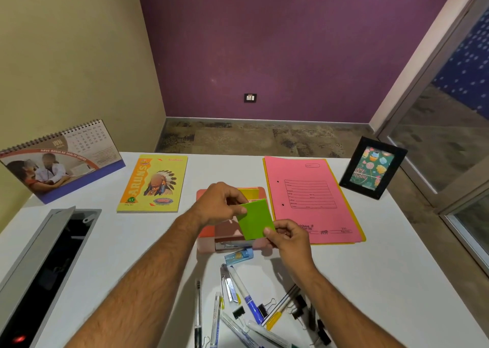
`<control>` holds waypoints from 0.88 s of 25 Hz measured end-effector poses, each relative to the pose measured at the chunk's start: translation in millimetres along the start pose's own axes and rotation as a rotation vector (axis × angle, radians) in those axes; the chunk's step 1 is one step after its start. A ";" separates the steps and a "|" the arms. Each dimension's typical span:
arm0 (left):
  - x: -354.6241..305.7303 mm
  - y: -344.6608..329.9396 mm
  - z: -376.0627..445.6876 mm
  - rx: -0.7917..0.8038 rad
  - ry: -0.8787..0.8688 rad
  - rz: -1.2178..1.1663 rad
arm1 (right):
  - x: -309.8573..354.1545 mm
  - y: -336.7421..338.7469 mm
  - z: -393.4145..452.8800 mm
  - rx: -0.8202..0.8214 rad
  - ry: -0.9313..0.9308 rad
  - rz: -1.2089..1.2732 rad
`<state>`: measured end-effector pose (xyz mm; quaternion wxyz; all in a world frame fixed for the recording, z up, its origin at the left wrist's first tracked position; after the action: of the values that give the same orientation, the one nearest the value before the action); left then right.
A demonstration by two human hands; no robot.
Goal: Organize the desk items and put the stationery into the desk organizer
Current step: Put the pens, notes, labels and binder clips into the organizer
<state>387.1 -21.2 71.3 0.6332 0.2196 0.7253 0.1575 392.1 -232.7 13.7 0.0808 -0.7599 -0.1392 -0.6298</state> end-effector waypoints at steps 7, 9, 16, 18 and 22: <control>-6.1 17.9 23.2 -0.359 -0.148 0.222 | -22.1 31.1 3.2 -0.207 -0.058 0.057; -6.4 22.4 29.1 -0.464 -0.193 0.356 | -29.1 45.7 1.2 -0.265 -0.067 0.064; 5.8 -1.2 44.6 -0.357 0.044 0.559 | -44.6 76.2 -2.6 -0.365 -0.092 -0.005; 6.4 -10.0 44.6 -0.288 0.094 0.615 | -49.8 84.4 -2.1 -0.395 -0.093 -0.195; 13.4 -24.6 44.7 -0.317 0.090 0.563 | -62.5 102.9 -1.6 -0.417 -0.225 -0.465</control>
<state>426.9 -37.5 40.8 0.5582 0.3031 0.6300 0.4469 412.4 -337.6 -41.8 -0.2383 -0.7727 -0.1853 -0.5584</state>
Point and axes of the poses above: each hand's wrist, its own z-axis towards the middle knuckle, its own y-axis out of the back of the hand, x = y × z, the point moved 2 cm from there along z, towards the middle knuckle, and after that the axes turned 6 degrees about x, right-handed, at the moved point
